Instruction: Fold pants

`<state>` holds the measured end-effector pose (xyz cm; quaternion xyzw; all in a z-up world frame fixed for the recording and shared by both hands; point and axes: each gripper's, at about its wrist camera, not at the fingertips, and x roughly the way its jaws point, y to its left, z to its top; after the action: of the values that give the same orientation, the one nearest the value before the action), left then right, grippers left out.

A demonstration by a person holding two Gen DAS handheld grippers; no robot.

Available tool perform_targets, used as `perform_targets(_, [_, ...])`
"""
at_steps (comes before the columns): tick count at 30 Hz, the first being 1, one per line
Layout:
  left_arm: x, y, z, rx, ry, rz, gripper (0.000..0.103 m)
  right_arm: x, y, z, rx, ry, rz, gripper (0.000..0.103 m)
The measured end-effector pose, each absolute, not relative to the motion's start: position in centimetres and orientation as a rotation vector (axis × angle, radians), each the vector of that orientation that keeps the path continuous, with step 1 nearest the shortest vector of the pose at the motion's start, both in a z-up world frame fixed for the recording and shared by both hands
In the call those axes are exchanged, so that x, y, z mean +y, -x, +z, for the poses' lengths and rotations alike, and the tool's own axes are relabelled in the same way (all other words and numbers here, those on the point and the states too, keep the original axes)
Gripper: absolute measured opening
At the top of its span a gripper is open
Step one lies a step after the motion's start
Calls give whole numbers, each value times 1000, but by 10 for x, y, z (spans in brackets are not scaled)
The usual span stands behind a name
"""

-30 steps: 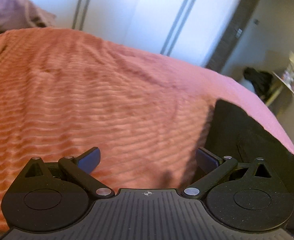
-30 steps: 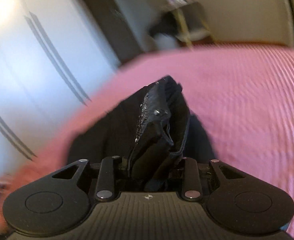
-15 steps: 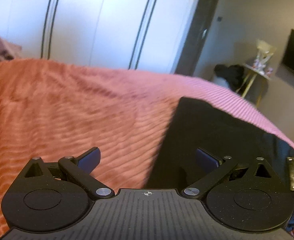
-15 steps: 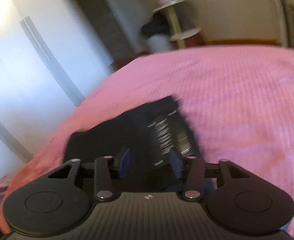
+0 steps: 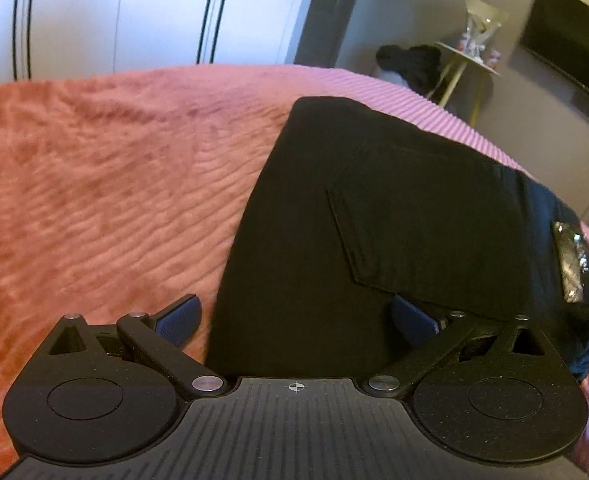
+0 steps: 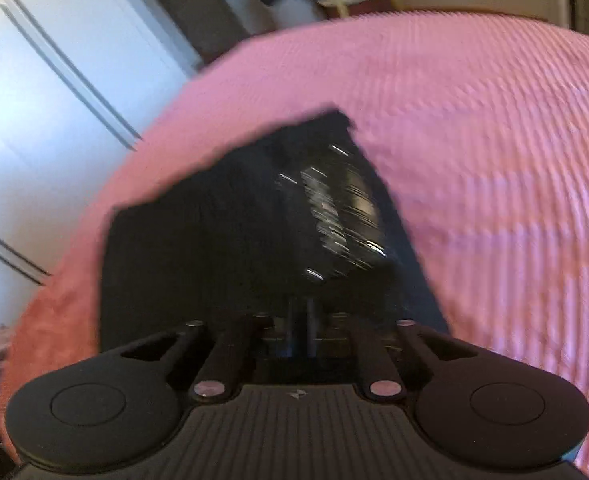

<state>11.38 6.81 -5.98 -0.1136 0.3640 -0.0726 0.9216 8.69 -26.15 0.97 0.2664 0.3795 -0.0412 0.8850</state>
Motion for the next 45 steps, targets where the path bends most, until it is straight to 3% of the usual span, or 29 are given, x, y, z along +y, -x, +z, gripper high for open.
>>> perform_targets(3, [68, -114, -62, 747, 234, -152, 103, -243, -112, 29, 737, -430, -77, 20])
perform_targets(11, [69, -116, -61, 735, 226, -164, 103, -230, -203, -6, 847, -172, -156, 20])
perform_targets(19, [66, -115, -61, 727, 211, -175, 103, -226, -196, -35, 800, -75, -112, 26])
perform_targets(22, [67, -114, -60, 730, 215, -164, 103, -229, -168, -17, 780, -152, -102, 38])
perform_targets(24, [68, -113, -59, 727, 214, -159, 103, -235, -149, -11, 773, -235, -44, 55])
perform_targets(28, [68, -111, -58, 718, 200, -156, 103, -235, -98, -7, 776, -274, 7, 61])
perform_targets(39, [77, -91, -41, 606, 256, -165, 103, -257, -62, -12, 836, -544, 39, 61])
perform_targets(45, [68, -97, -47, 666, 226, -203, 103, -272, -56, -9, 834, -626, 62, 61])
